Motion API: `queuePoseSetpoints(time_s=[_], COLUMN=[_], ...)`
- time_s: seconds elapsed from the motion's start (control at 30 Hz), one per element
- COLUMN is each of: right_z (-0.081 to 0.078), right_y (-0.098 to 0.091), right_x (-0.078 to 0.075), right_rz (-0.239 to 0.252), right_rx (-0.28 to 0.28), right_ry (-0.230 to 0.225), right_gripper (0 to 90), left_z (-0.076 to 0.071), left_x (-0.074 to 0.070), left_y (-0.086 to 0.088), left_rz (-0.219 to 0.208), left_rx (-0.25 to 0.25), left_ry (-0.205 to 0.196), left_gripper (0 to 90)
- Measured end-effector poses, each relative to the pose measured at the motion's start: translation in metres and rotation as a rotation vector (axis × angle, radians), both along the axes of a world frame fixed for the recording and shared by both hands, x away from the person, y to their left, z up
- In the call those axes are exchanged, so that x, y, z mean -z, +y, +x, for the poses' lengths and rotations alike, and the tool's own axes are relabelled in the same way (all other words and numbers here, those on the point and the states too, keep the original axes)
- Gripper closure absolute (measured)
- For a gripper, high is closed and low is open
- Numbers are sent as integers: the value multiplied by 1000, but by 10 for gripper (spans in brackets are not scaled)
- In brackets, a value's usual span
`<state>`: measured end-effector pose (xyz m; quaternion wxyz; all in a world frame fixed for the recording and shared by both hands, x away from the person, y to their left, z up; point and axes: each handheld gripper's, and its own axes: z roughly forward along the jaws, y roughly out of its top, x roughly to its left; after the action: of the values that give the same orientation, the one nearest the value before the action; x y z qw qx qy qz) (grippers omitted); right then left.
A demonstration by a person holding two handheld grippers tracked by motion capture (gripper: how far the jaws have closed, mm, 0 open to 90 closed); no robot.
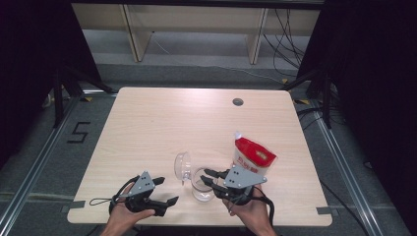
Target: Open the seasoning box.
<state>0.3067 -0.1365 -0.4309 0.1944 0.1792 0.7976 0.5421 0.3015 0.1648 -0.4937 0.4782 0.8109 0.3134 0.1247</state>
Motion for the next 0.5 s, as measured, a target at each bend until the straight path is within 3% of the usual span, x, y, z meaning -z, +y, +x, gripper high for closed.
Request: queuePoseSetpoints(time_s=[0.07, 0.1, 0.3, 0.37, 0.43, 0.5], right_z=[0, -1, -6, -7, -10, -12], right_y=[-6, -11, -24, -27, -29, -30], right_x=[1, 3, 6, 8, 12, 14], right_rz=[8, 18, 36, 24, 27, 25], right_rx=[12, 21, 66, 55, 57, 58], right_ry=[7, 13, 31, 15, 31, 44], right_gripper=[699, 641, 497, 451, 415, 400], left_z=[0, -1, -1, -2, -2, -1], left_x=[0, -2, -3, -4, -4, -5], left_y=[0, 1, 2, 1, 0, 1], left_rz=[-13, 7, 5, 3, -22, -12], left_rx=[0, -5, -13, -21, -30, -23], left_ry=[-14, -16, -13, -16, -16, -17], left_gripper=[171, 171, 168, 168, 168, 168])
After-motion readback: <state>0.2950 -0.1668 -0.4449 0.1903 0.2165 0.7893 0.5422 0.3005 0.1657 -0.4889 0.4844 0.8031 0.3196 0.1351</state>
